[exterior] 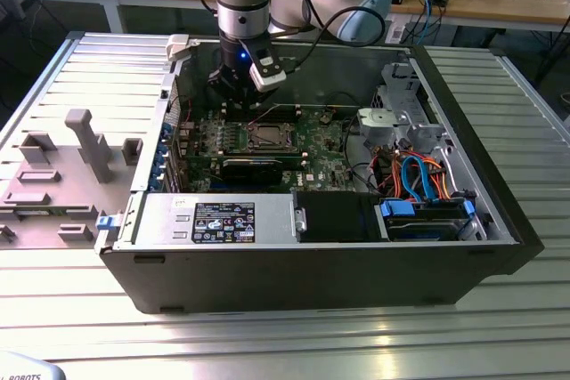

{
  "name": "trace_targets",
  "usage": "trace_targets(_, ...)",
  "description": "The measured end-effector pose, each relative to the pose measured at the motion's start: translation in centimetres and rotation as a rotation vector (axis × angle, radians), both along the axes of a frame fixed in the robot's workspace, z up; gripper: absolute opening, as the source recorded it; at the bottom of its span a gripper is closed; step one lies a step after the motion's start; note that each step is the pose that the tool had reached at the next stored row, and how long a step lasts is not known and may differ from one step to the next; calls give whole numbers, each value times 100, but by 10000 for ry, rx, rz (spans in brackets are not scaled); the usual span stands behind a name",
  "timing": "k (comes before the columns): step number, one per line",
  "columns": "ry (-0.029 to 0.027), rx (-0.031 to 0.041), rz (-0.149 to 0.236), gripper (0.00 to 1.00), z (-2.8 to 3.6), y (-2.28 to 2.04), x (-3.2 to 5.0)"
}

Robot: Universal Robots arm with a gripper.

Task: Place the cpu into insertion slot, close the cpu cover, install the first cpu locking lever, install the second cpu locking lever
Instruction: 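Install the first cpu locking lever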

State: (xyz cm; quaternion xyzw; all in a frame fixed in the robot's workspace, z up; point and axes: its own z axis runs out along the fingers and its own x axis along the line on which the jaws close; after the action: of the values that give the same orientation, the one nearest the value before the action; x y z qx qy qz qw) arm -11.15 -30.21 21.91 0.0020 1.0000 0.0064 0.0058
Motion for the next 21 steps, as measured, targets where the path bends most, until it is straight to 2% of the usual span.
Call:
trace_targets(8, -1, -5, 0, 11, -12, 1, 0)
trace_targets(17, 1, 23, 5, 11, -33, 29, 3)
trace_targets(21, 0, 25, 85, 11, -37, 37, 68)
